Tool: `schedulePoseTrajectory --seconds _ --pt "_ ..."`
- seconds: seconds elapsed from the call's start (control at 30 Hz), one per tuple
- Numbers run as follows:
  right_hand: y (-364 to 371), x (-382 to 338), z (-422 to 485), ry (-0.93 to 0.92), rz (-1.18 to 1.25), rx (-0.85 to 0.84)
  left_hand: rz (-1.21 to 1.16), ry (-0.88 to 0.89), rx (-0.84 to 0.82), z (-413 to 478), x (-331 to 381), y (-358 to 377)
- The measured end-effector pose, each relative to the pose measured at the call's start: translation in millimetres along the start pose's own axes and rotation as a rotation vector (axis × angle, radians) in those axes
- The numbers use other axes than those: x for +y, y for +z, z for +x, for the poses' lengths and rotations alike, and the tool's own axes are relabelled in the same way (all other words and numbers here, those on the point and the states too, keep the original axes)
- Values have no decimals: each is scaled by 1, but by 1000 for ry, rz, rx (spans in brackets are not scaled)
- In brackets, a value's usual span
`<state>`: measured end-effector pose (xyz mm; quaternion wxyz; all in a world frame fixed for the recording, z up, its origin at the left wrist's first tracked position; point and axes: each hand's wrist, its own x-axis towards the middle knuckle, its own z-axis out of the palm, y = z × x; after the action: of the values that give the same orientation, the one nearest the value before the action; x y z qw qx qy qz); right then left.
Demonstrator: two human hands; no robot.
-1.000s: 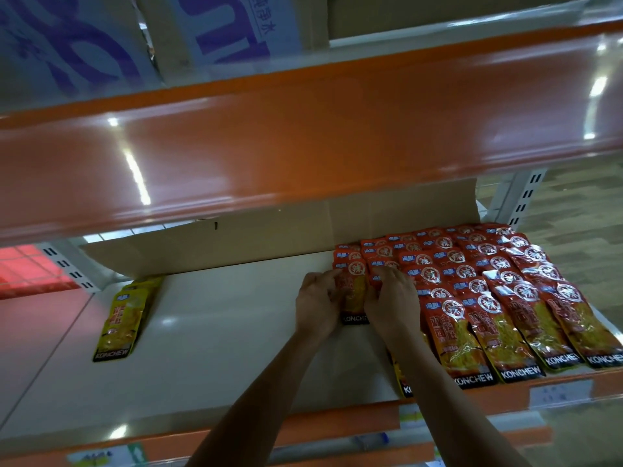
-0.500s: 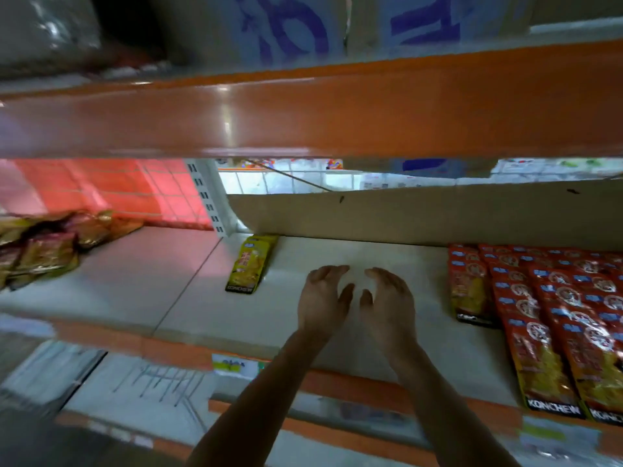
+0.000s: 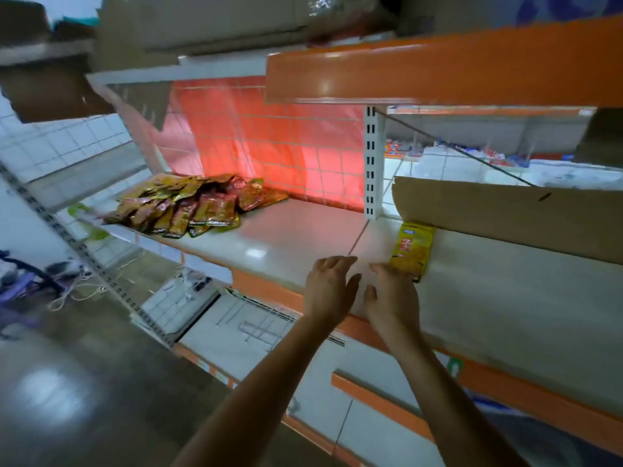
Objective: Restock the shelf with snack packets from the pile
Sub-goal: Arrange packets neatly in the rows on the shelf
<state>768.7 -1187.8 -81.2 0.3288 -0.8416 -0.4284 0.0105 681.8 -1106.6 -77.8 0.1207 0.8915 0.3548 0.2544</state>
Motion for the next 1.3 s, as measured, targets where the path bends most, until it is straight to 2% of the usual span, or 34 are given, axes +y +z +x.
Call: schedulePoseTrajectory --seconds 0.43,0.77,1.0,1.1,1.3 --pt "97 -118 55 -51 122 -126 78 -204 58 37 -136 -59" --pt "166 -162 139 -122 86 -212 130 -432 82 95 -227 -78" --pt "198 -190 189 -109 59 -208 141 -441 141 134 -272 -75" --pt "214 -206 211 -74 101 -165 135 -460 108 155 -293 -74" --pt "245 -234 250 -38 104 -160 273 -499 -12 180 -328 -74"
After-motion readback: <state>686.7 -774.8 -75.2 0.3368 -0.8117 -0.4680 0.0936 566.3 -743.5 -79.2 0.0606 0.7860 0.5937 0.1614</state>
